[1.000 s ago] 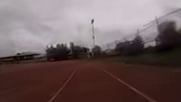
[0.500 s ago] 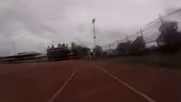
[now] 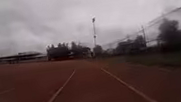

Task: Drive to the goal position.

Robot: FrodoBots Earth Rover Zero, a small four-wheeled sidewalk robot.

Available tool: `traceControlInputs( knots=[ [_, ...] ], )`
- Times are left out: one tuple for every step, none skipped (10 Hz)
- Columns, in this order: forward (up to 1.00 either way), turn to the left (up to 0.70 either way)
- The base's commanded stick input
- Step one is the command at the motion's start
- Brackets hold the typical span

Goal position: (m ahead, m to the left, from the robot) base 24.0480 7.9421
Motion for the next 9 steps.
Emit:
traceControlInputs(
  knots=[
    [0.7,0.0],
    [0.7,0.0],
    [0.7,0.0],
    [0.7,0.0],
    [0.7,0.0],
    [0.7,0.0],
    [0.7,0.0],
    [0.7,0.0],
    [0.7,0.0]
  ],
)
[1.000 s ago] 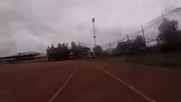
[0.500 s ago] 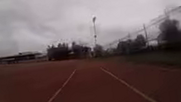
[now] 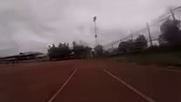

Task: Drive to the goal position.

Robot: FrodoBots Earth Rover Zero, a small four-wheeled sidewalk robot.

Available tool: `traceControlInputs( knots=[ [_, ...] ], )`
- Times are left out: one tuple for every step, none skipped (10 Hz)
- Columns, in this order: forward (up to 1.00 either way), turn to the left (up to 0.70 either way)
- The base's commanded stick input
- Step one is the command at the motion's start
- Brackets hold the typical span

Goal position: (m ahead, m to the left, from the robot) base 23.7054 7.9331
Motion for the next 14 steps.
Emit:
traceControlInputs(
  knots=[
    [0.7,0.0],
    [0.7,0.0],
    [0.7,0.0],
    [0.7,0.0],
    [0.7,0.0],
    [0.7,0.0],
    [0.7,0.0],
    [0.7,0.0],
    [0.7,0.0],
    [0.7,0.0],
    [0.7,0.0],
    [0.7,0.0],
    [0.7,0.0],
    [0.7,0.0]
  ],
)
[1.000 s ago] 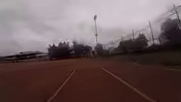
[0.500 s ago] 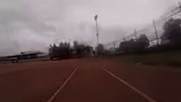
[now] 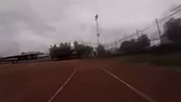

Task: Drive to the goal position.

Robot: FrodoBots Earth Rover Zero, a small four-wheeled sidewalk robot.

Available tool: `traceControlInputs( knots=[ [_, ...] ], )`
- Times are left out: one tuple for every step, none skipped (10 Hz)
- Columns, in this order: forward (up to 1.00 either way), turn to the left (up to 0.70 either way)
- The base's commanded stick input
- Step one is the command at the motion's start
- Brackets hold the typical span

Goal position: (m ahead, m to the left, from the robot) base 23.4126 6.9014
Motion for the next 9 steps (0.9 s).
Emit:
traceControlInputs(
  knots=[
    [0.7,0.0],
    [0.7,0.0],
    [0.7,0.0],
    [0.7,0.0],
    [0.7,0.0],
    [0.7,0.0],
    [0.7,0.0],
    [0.7,0.0],
    [0.7,0.0]
  ],
)
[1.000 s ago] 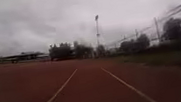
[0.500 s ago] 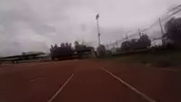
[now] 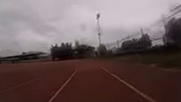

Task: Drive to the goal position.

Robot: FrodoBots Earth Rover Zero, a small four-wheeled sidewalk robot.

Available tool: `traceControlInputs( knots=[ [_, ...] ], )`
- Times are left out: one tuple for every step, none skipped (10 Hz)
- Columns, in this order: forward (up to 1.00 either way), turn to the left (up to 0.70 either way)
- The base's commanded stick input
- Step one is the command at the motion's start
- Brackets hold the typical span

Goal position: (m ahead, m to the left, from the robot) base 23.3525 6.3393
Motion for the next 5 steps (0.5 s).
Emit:
traceControlInputs(
  knots=[
    [0.7,0.0],
    [0.7,0.0],
    [0.7,0.0],
    [0.7,0.0],
    [0.7,0.0]
  ],
)
